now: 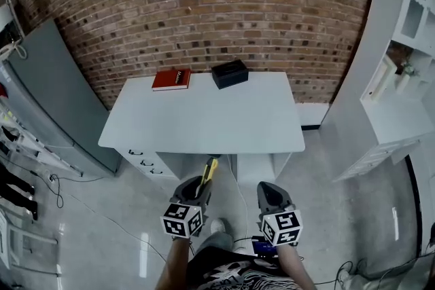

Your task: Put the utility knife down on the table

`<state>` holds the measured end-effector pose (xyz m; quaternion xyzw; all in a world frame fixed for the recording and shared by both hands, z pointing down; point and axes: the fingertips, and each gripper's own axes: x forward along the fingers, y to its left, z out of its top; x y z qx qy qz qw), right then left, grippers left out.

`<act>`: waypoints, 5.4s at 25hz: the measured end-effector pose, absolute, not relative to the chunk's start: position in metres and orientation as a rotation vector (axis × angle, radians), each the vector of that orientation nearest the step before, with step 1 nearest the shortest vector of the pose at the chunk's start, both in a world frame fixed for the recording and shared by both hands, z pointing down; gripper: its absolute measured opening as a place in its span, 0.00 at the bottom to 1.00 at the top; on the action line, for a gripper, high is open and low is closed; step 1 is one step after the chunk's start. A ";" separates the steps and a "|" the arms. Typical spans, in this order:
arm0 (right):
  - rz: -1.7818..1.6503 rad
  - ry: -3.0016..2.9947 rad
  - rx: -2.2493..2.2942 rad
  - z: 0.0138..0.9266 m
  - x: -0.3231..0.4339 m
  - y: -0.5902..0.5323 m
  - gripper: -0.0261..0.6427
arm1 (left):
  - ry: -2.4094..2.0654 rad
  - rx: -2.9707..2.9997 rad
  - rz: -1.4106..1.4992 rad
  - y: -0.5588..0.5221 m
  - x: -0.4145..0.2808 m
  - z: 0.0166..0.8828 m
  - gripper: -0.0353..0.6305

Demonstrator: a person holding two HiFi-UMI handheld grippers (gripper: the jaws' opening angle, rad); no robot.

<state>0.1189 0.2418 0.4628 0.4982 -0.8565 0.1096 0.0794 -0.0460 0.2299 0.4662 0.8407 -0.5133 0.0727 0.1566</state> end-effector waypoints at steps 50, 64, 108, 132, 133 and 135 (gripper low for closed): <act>0.439 -2.400 1.499 0.507 0.053 -0.135 0.04 | -1.335 2.331 0.263 -0.155 -0.108 0.523 0.23; 0.538 -2.329 1.381 0.557 0.065 -0.143 0.04 | -1.282 2.233 0.441 -0.155 -0.091 0.593 0.23; 0.711 -2.214 1.249 0.644 0.091 -0.163 0.04 | -1.105 2.157 0.873 -0.159 -0.052 0.724 0.24; 0.547 -2.338 1.294 0.572 0.070 -0.171 0.04 | -1.310 2.251 0.511 -0.179 -0.072 0.613 0.14; 0.536 -2.346 1.292 0.568 0.068 -0.170 0.04 | -1.326 2.255 0.498 -0.179 -0.074 0.606 0.13; 0.514 -2.363 1.290 0.559 0.063 -0.168 0.04 | -1.357 2.263 0.473 -0.178 -0.077 0.592 0.10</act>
